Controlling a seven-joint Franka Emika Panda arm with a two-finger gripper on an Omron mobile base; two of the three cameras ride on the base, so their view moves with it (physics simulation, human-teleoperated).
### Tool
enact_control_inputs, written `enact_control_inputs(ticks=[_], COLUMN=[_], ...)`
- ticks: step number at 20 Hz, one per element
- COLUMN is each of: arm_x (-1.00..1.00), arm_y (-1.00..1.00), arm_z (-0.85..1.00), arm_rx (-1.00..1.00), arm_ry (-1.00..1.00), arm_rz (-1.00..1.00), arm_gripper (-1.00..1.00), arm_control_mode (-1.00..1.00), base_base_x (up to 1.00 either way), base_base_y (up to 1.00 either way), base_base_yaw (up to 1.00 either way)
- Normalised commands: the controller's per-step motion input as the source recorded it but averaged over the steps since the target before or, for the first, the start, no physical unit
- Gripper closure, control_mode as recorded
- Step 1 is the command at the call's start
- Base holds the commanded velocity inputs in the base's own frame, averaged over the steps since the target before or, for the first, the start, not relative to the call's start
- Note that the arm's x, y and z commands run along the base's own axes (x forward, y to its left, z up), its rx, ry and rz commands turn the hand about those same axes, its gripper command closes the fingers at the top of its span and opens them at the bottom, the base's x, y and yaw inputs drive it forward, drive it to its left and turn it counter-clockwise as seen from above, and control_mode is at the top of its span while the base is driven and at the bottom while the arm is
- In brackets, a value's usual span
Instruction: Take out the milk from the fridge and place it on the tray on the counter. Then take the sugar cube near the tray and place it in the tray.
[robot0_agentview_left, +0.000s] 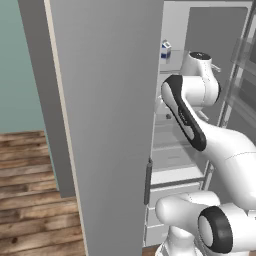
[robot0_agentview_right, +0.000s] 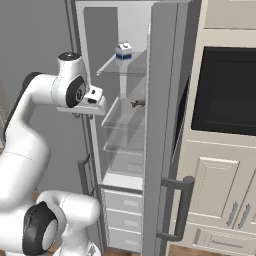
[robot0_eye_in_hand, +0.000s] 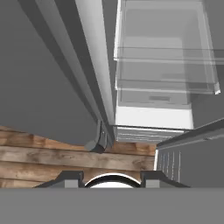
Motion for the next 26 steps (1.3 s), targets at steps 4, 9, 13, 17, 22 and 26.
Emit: enact_control_inputs(ticks=[4, 9, 13, 17, 22, 26], arm_x=[-0.61, -0.88, -0.79, -0.54, -0.25, -0.02], arm_y=[0.05, 0.03, -0.13, -0.36, -0.13, -0.07], arm_z=[0.0, 0.0, 0.19, 0.41, 0.54, 0.45], arm_rx=[-0.03, -0.08, -0.03, 0.0, 0.0, -0.01], arm_ry=[-0.17, -0.15, -0.1, -0.03, 0.0, -0.06], arm_rz=[0.01, 0.0, 0.08, 0.17, 0.11, 0.07], arm_gripper=[-1.0, -1.0, -1.0, -1.0, -1.0, -1.0], arm_control_mode=[-1.0, -1.0, -1.0, -1.0, -1.0, -1.0], base_base_x=[0.0, 0.0, 0.0, 0.0, 0.0, 0.0], base_base_y=[0.0, 0.0, 0.0, 0.0, 0.0, 0.0], base_base_yaw=[0.0, 0.0, 0.0, 0.0, 0.0, 0.0])
